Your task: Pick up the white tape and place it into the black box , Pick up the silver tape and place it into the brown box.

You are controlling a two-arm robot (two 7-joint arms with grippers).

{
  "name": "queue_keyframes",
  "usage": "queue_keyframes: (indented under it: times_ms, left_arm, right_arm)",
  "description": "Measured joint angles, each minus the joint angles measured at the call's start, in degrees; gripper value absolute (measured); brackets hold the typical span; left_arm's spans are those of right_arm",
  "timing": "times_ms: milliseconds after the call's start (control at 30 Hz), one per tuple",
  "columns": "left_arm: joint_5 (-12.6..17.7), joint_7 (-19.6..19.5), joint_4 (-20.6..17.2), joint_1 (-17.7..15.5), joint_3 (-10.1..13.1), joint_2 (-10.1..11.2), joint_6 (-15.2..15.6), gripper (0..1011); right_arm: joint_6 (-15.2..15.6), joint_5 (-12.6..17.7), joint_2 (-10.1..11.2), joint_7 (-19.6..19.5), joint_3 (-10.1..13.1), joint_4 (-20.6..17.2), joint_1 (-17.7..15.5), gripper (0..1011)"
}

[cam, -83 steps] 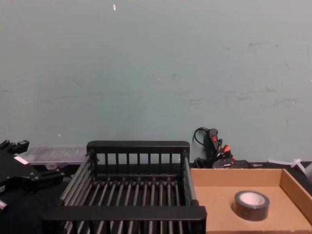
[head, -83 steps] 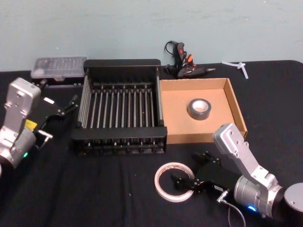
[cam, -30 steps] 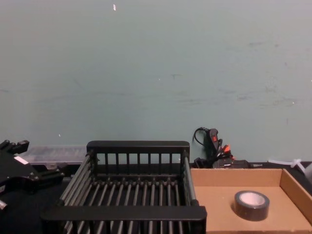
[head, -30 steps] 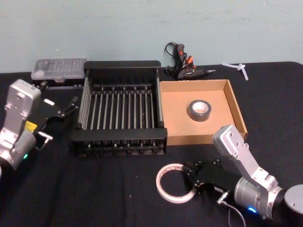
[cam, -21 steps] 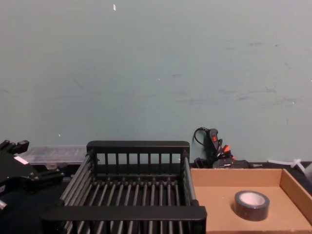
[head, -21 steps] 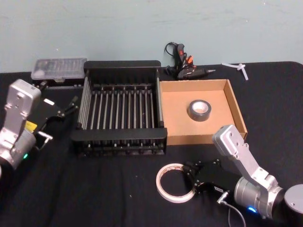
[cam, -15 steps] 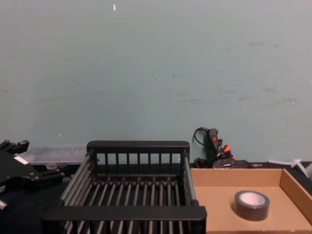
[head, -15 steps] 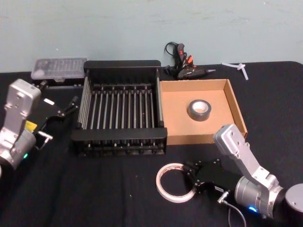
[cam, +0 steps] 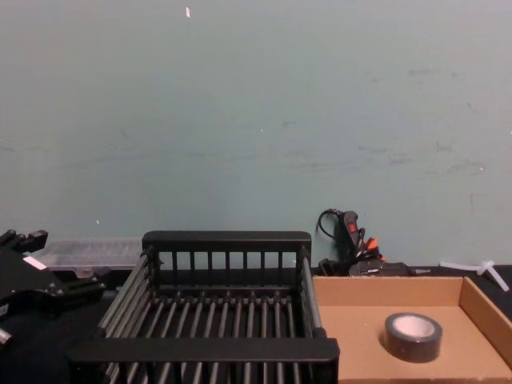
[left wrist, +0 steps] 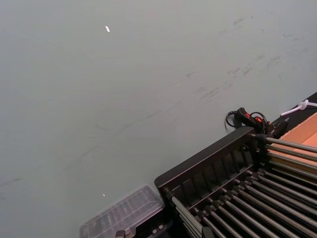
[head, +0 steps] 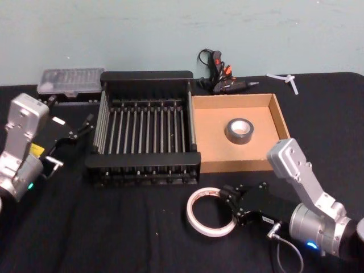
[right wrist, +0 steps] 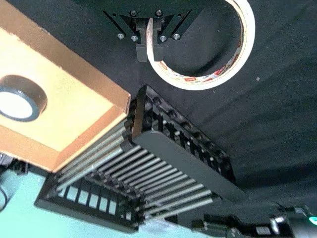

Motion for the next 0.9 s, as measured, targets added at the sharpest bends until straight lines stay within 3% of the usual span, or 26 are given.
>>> queue_keyframes:
  times_ms: [500, 700, 900]
  left_arm:
    - [0.00, 0.00, 0.00, 0.00, 0.00, 0.00, 0.00, 1001]
    - [0.00, 0.00, 0.00, 0.00, 0.00, 0.00, 0.00, 1001]
    - [0.00, 0.00, 0.00, 0.00, 0.00, 0.00, 0.00, 1001]
  right_arm:
    - [-2.90, 4.88, 2.98, 0.84, 2.14, -6.11, -0.81, 78]
    - [-3.11, 5.38, 2.18, -0.46, 2.02, -6.31, 1.27, 78]
    - [-1.86, 5.12, -0.29, -2.47, 0.74, -4.33, 5.47, 77]
